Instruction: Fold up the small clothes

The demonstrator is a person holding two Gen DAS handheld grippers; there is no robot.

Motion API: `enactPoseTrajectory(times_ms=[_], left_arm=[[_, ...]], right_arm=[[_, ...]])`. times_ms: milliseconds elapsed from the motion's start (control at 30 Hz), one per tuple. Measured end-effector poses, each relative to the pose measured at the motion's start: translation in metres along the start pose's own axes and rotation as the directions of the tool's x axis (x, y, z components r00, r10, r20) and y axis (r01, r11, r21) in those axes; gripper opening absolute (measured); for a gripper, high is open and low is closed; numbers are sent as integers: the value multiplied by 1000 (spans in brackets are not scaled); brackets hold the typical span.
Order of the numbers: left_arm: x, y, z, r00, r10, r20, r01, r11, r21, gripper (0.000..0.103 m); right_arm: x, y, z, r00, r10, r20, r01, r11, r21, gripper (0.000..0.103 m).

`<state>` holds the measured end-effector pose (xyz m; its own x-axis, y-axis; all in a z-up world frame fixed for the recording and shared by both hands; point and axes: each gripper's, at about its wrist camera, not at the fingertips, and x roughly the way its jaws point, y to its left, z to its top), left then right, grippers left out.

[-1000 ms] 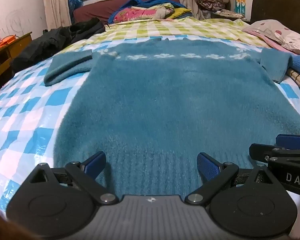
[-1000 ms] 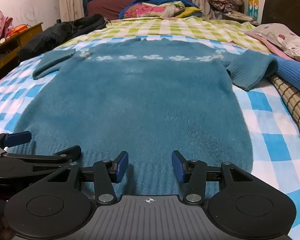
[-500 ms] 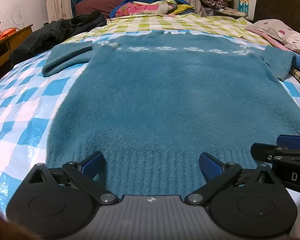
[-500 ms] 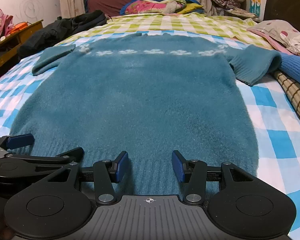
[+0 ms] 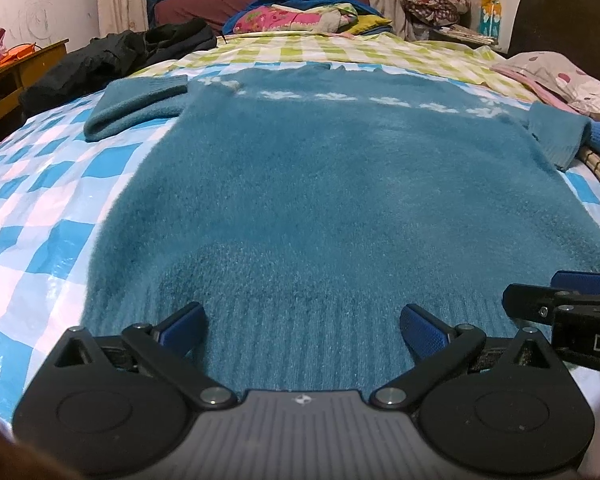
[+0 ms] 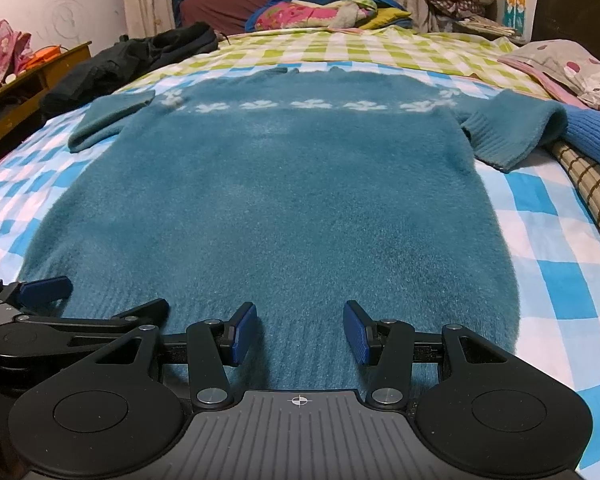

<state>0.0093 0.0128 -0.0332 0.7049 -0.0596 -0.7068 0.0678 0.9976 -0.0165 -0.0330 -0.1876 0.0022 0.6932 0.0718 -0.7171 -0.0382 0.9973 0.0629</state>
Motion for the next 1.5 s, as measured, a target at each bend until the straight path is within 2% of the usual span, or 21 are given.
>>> enactPoseTrajectory(times_ms=[200, 433, 567, 800, 900, 1100, 1200, 1267, 1333, 1400, 1500], left_arm=[[-6, 2, 6, 1000, -8, -7, 8, 1000, -14, 103], [-30, -6, 23, 996, -26, 90, 25, 1000, 8, 103], [-26, -18, 35, 994, -53, 100, 49, 998, 37, 103], [-10, -52, 61, 988, -106, 116, 95, 991, 93, 103], [2, -71, 75, 985, -134, 112, 123, 987, 99, 103], [26, -110, 98, 979, -172, 106, 157, 978, 139, 103], [36, -126, 108, 975, -193, 108, 177, 973, 147, 103], [41, -132, 112, 973, -202, 112, 184, 971, 150, 103], [47, -138, 116, 972, -206, 113, 188, 970, 154, 103], [51, -142, 117, 971, -210, 114, 191, 969, 157, 103], [57, -147, 116, 971, -213, 110, 193, 967, 166, 103]], right_arm=[[-1, -2, 1, 1000, 10, 1, -10, 1000, -3, 47], [-12, -7, 7, 999, 25, 36, -23, 999, -45, 45], [-16, -20, 15, 998, 16, 65, -12, 998, -62, 41], [-13, -64, 36, 990, -70, 119, 81, 993, -89, 38], [-3, -86, 45, 984, -127, 126, 142, 983, -116, 38], [20, -124, 64, 973, -190, 134, 211, 964, -161, 38], [32, -137, 71, 962, -224, 157, 258, 935, -245, 38], [40, -141, 73, 955, -242, 170, 286, 901, -325, 38], [48, -142, 74, 947, -260, 190, 317, 849, -422, 38], [56, -141, 69, 940, -270, 208, 340, 777, -529, 38], [70, -142, 67, 940, -266, 214, 341, 692, -637, 38]])
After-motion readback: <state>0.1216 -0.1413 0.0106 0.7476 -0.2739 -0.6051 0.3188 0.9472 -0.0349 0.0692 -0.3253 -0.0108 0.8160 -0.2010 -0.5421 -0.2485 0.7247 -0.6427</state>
